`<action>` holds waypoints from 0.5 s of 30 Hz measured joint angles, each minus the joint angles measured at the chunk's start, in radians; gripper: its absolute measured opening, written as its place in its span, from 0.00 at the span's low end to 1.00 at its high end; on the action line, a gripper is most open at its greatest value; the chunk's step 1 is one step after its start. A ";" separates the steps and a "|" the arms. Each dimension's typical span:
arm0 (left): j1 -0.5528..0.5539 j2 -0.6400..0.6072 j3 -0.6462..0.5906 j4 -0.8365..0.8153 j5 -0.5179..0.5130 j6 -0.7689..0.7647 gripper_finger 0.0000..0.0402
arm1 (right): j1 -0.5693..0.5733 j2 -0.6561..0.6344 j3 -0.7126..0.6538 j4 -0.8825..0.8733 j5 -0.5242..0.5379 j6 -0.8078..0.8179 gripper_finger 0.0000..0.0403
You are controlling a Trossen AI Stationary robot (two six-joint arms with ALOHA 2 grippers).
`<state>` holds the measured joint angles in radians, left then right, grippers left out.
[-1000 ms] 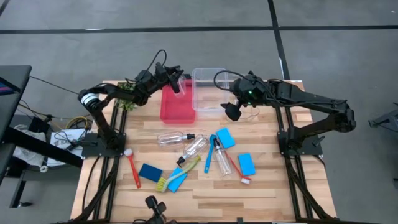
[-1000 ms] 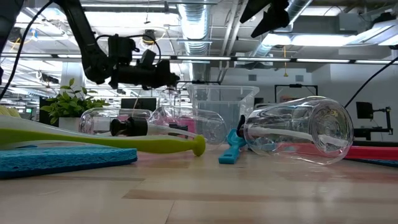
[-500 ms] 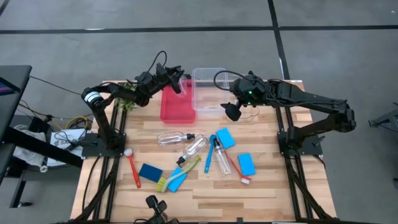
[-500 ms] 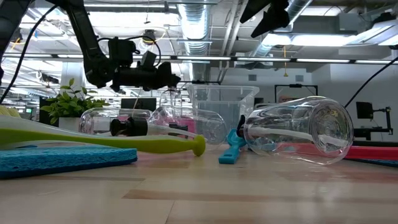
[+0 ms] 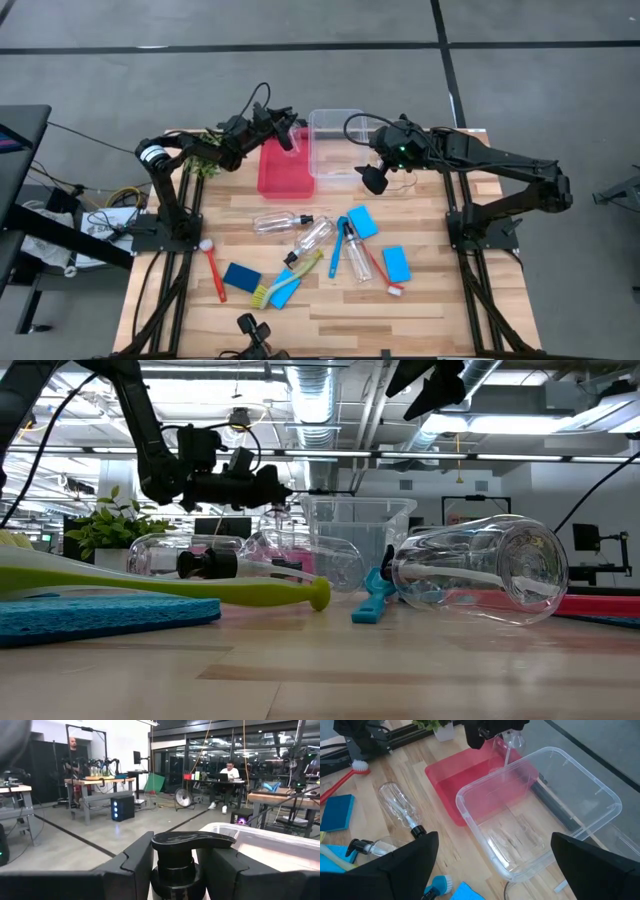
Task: Pick & Place Kitchen Sink Supplies
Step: Put the top right transparent dishwashing liquid dispenser into the red bin
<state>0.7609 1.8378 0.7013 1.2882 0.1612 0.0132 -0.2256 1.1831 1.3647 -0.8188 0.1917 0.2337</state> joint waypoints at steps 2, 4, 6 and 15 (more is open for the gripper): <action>-0.001 0.000 0.000 0.001 0.000 0.000 0.36 | 0.000 0.000 0.000 0.000 0.000 0.000 0.94; -0.001 0.000 0.000 0.001 0.000 0.003 0.36 | 0.000 0.000 0.000 0.000 0.000 0.000 0.94; 0.000 0.000 0.000 0.001 0.000 0.005 0.36 | 0.001 0.000 0.000 0.000 0.000 0.001 0.94; -0.002 0.000 0.000 0.000 0.000 0.008 0.36 | 0.000 0.000 0.000 0.000 0.000 0.000 0.94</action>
<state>0.7584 1.8378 0.7013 1.2881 0.1616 0.0214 -0.2253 1.1833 1.3647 -0.8188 0.1917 0.2333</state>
